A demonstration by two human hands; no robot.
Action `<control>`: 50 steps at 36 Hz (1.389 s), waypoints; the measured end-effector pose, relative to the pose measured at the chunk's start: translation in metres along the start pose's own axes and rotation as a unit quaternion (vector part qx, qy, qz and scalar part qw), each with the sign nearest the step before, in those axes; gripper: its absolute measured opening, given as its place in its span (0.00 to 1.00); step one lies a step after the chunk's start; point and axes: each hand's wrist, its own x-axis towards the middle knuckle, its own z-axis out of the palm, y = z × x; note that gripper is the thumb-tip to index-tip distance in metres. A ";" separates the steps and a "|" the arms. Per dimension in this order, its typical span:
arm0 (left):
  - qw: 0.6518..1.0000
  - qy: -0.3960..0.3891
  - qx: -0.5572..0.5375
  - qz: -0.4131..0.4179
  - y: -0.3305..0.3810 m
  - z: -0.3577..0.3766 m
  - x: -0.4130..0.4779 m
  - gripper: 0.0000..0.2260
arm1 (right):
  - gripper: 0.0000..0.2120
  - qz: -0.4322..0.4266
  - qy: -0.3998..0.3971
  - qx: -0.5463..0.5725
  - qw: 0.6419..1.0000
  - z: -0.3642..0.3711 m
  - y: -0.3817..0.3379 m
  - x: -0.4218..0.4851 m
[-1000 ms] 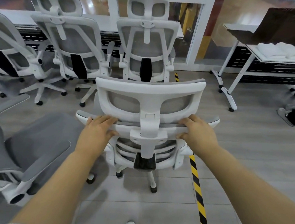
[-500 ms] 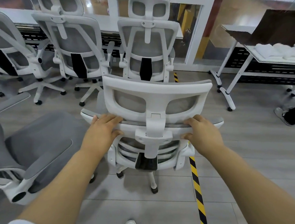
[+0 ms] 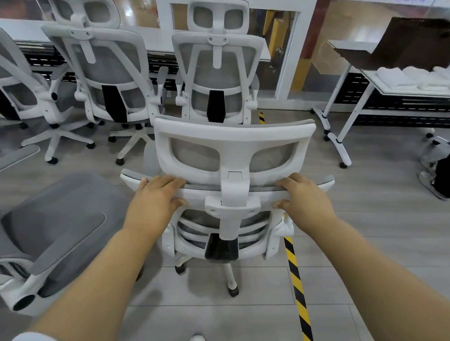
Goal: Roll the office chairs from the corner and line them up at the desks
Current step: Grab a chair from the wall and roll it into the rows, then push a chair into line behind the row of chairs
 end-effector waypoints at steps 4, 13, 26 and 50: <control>0.999 -0.026 0.025 0.006 0.001 -0.003 -0.001 0.19 | 0.19 -0.009 -0.018 -0.023 1.000 -0.007 -0.001 -0.002; 0.991 -0.110 0.042 -0.061 0.021 -0.034 -0.019 0.21 | 0.27 -0.045 -0.104 -0.114 0.987 -0.033 -0.003 -0.012; 0.950 -0.240 0.110 -0.166 0.013 -0.092 -0.101 0.15 | 0.28 -0.129 -0.231 -0.149 0.953 -0.061 -0.053 -0.035; 0.902 -0.261 0.152 -0.309 -0.184 -0.252 -0.341 0.15 | 0.25 -0.277 -0.291 -0.160 0.902 0.049 -0.366 -0.138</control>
